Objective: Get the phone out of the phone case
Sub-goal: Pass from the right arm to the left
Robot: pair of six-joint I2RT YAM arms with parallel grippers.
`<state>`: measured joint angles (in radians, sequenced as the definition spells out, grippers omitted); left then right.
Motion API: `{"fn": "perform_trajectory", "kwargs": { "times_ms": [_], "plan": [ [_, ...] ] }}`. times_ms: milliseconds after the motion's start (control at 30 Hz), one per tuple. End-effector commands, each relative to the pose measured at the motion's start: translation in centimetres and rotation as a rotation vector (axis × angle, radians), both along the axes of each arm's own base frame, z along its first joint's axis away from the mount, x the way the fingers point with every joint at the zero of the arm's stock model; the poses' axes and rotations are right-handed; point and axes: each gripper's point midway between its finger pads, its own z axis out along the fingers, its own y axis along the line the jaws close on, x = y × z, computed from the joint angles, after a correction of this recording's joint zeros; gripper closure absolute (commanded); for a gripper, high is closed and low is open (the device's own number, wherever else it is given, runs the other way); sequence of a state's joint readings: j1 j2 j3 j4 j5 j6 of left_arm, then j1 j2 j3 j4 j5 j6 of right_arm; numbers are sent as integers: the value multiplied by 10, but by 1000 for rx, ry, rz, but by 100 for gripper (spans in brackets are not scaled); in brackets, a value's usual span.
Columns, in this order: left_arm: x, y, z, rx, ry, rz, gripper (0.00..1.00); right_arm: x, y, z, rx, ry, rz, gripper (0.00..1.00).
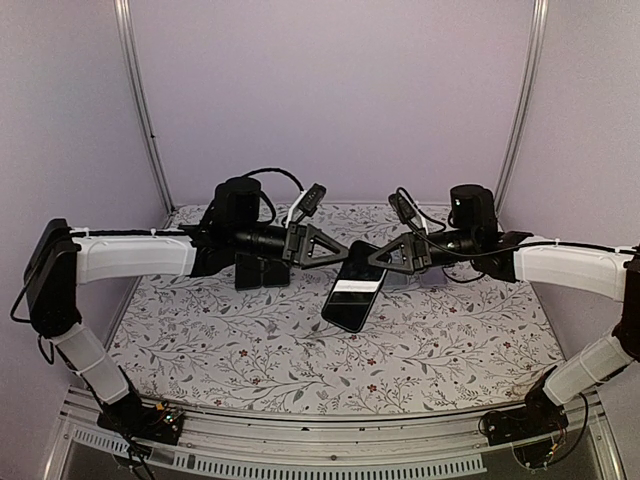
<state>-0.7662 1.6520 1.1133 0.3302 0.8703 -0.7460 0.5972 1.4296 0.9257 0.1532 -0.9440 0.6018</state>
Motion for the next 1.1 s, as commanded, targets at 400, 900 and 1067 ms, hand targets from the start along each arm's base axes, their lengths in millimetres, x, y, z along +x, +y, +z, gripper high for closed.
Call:
{"fn": "perform_trajectory", "kwargs": {
  "times_ms": [400, 900, 1067],
  "plan": [
    [-1, -7, -23, 59, -1, -29, 41, -8, 0, 33, 52, -86, 40, 100],
    [-20, -19, -29, 43, 27, -130, 91, -4, 4, 23, 17, -82, 66, 98],
    [-15, -19, -24, 36, 34, -97, 100, 6, 3, 22, -7, -98, 6, 58]
  ]
}}
